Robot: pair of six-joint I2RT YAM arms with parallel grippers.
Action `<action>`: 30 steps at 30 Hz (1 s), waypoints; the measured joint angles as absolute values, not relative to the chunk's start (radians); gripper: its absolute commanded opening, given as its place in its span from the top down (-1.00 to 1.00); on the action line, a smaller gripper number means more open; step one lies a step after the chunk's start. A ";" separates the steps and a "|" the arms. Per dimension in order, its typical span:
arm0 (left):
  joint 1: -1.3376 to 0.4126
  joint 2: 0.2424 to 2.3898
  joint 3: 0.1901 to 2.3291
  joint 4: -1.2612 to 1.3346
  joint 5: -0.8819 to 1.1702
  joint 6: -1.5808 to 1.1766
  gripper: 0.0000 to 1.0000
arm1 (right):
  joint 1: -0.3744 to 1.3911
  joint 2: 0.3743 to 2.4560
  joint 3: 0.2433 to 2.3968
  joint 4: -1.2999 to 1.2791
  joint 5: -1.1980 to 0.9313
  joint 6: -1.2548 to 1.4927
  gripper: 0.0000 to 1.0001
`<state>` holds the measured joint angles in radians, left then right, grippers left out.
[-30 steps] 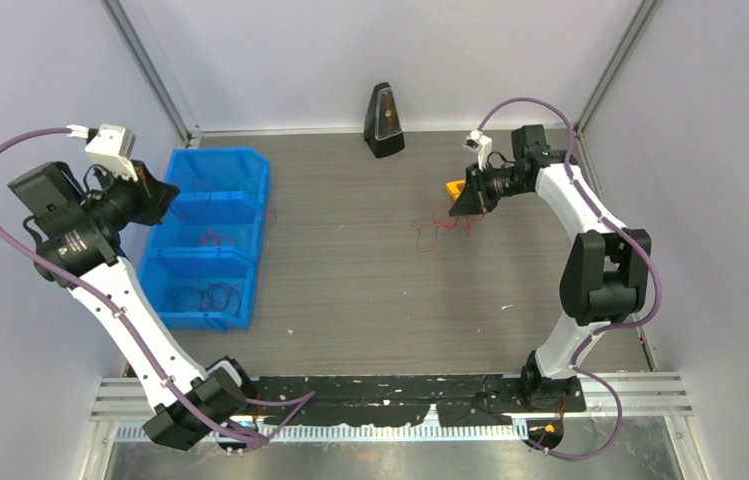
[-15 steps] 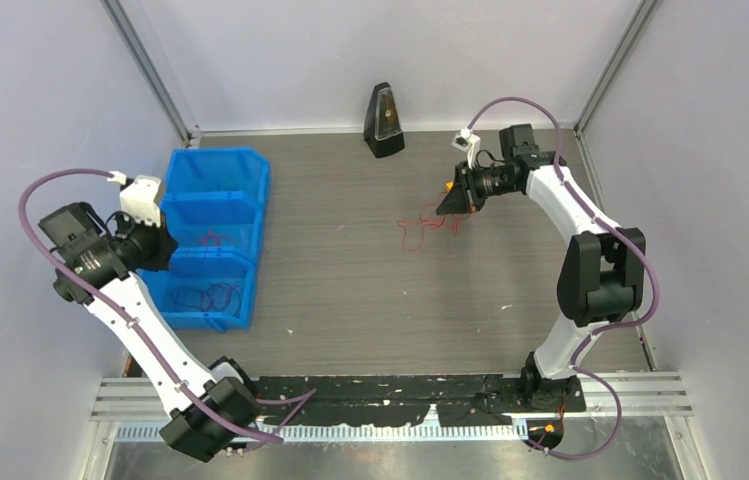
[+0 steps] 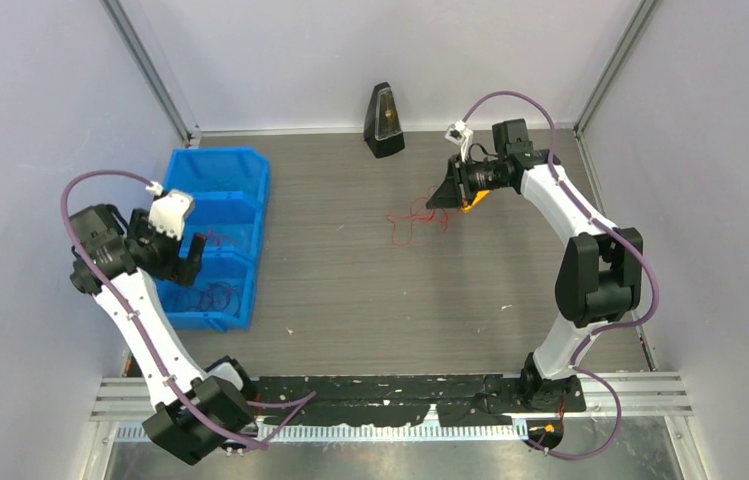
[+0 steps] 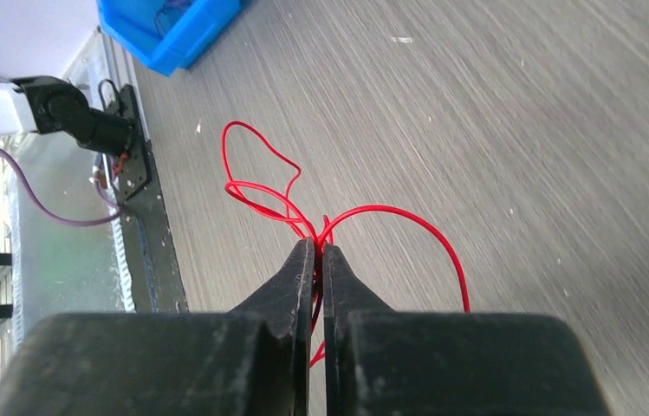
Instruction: Untangle the cables
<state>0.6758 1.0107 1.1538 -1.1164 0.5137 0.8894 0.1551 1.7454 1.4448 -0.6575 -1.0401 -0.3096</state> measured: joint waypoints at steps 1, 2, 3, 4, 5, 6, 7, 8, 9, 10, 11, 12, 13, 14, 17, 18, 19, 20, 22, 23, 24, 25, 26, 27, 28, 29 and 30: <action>0.656 1.023 1.184 -1.128 0.529 0.881 -0.77 | 0.160 1.745 1.449 -0.645 -1.045 -0.299 0.89; 0.630 1.035 1.213 -1.132 0.540 0.868 -0.77 | 0.167 1.745 1.454 -0.621 -1.051 -0.279 0.89; 0.589 1.048 1.249 -1.131 0.551 0.852 -0.77 | 0.171 1.745 1.458 -0.602 -1.056 -0.262 0.89; 0.540 1.059 1.282 -1.125 0.562 0.833 -0.77 | 0.178 1.745 1.462 -0.577 -1.061 -0.238 0.89; 0.482 1.069 1.311 -1.114 0.573 0.810 -0.77 | 0.184 1.746 1.466 -0.542 -1.066 -0.206 0.89; 0.416 1.079 1.338 -1.102 0.583 0.783 -0.77 | 0.191 1.747 1.472 -0.503 -1.072 -0.171 0.89; 0.360 1.090 1.357 -1.090 0.596 0.760 -0.77 | 0.197 1.750 1.480 -0.474 -1.078 -0.141 0.89; 0.289 1.108 1.383 -1.079 0.610 0.727 -0.77 | 0.205 1.757 1.495 -0.444 -1.085 -0.109 0.89; 0.226 1.130 1.407 -1.057 0.630 0.686 -0.77 | 0.211 1.763 1.508 -0.419 -1.091 -0.083 0.89; 0.167 1.155 1.428 -1.029 0.654 0.645 -0.77 | 0.219 1.772 1.525 -0.389 -1.098 -0.050 0.89; 0.113 1.182 1.446 -0.999 0.678 0.601 -0.78 | 0.228 1.782 1.542 -0.352 -1.105 -0.012 0.89; 0.072 1.205 1.457 -0.973 0.696 0.567 -0.78 | 0.235 1.786 1.551 -0.324 -1.109 0.015 0.89; 0.010 1.236 1.470 -0.929 0.715 0.519 -0.79 | 0.247 1.790 1.559 -0.281 -1.113 0.059 0.89; -0.028 1.256 1.472 -0.896 0.728 0.486 -0.80 | 0.256 1.792 1.563 -0.255 -1.116 0.086 0.89; -0.166 1.313 1.468 -0.776 0.766 0.381 -0.80 | 0.298 1.793 1.569 -0.174 -1.124 0.165 0.89; -0.206 1.326 1.464 -0.736 0.774 0.351 -0.80 | 0.310 1.793 1.569 -0.156 -1.126 0.181 0.89; -0.242 1.334 1.459 -0.699 0.782 0.326 -0.80 | 0.327 1.793 1.570 -0.138 -1.127 0.199 0.89; -0.270 1.339 1.455 -0.669 0.787 0.308 -0.79 | 0.338 1.793 1.570 -0.127 -1.128 0.212 0.89; -0.329 1.345 1.443 -0.602 0.788 0.270 -0.76 | 0.363 1.793 1.570 -0.109 -1.128 0.233 0.89; -0.354 1.346 1.435 -0.570 0.786 0.260 -0.72 | 0.375 1.793 1.569 -0.101 -1.128 0.241 0.89; -0.374 1.346 1.426 -0.542 0.785 0.245 -0.67 | 0.386 1.792 1.569 -0.096 -1.128 0.245 0.89; -0.387 1.346 1.417 -0.522 0.781 0.240 -0.60 | 0.394 1.792 1.569 -0.092 -1.128 0.250 0.89; -0.399 1.348 1.409 -0.505 0.777 0.234 -0.50 | 0.404 1.789 1.569 -0.089 -1.128 0.255 0.89; -0.407 1.351 1.403 -0.492 0.773 0.230 -0.39 | 0.413 1.785 1.567 -0.087 -1.128 0.260 0.89; -0.419 1.370 1.398 -0.471 0.759 0.215 0.01 | 0.433 1.765 1.564 -0.081 -1.127 0.273 0.89; -0.420 1.371 1.398 -0.470 0.759 0.215 0.23 | 0.433 1.765 1.564 -0.081 -1.127 0.273 0.89; -0.422 1.376 1.396 -0.468 0.760 0.199 0.45 | 0.441 1.755 1.561 -0.073 -1.127 0.282 0.89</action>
<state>-0.4217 1.3758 1.3960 -0.4679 0.7597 0.1989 0.4408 1.7550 1.5612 -0.0727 -1.1271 0.2817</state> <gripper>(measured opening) 0.629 0.087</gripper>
